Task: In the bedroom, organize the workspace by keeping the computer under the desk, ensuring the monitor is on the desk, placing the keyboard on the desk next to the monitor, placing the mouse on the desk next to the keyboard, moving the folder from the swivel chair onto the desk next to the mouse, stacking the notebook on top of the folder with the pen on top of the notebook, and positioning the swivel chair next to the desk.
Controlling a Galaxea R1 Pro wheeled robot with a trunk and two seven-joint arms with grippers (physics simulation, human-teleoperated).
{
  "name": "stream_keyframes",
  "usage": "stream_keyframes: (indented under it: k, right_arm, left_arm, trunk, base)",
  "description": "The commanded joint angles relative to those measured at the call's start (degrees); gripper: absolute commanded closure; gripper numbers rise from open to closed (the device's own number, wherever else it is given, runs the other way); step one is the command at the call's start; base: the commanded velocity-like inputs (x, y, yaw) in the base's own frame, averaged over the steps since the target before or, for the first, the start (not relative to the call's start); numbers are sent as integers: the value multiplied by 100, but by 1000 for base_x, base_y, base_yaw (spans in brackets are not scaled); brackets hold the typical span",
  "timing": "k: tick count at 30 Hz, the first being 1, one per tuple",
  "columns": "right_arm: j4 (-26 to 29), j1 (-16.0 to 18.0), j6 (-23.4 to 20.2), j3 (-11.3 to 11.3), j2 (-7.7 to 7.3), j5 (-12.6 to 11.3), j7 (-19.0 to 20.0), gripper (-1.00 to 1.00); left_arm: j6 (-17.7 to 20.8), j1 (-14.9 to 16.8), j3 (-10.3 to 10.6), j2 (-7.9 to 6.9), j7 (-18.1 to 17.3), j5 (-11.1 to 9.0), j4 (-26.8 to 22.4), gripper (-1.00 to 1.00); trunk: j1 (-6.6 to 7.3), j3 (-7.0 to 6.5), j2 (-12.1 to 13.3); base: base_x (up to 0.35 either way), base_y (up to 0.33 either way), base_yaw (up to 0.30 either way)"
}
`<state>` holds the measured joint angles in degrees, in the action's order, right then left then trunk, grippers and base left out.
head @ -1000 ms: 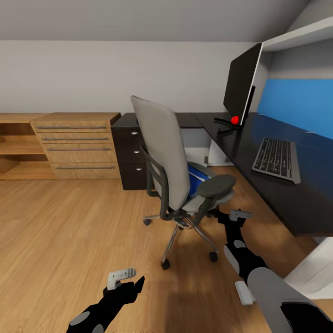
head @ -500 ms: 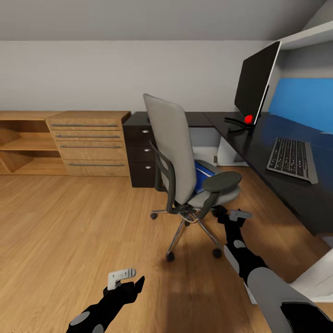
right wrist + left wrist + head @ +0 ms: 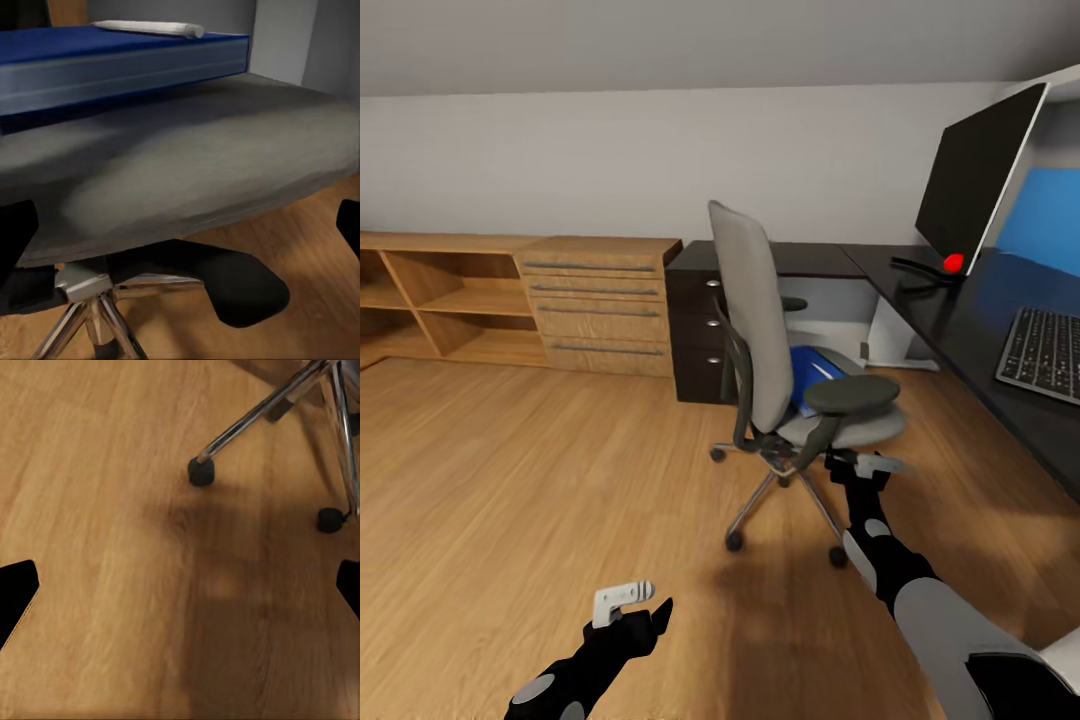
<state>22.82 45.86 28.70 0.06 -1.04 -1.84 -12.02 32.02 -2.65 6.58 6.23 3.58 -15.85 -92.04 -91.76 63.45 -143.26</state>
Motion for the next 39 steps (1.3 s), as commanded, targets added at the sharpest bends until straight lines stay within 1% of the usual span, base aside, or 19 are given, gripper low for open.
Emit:
stream_keyframes:
  k: [1, 12, 39]
  right_arm:
    - [-2, 2, 19, 3, -1, -18, -2, -100]
    - [0, 2, 19, 3, -1, -13, -2, -100]
    - [2, 2, 20, 3, -1, -9, -2, -100]
  left_arm:
    - [24, 1, 4, -1, 38, -58, -7, -100]
    - [23, 1, 10, 1, 38, -58, -7, -100]
    - [19, 1, 19, 1, 45, -50, 45, -100]
  trunk:
    - [1, 4, -2]
    - [1, 4, -2]
    - [1, 4, -2]
  base:
    - [0, 0, 265]
    - [-74, 70, 265]
    - [-1, 1, 256]
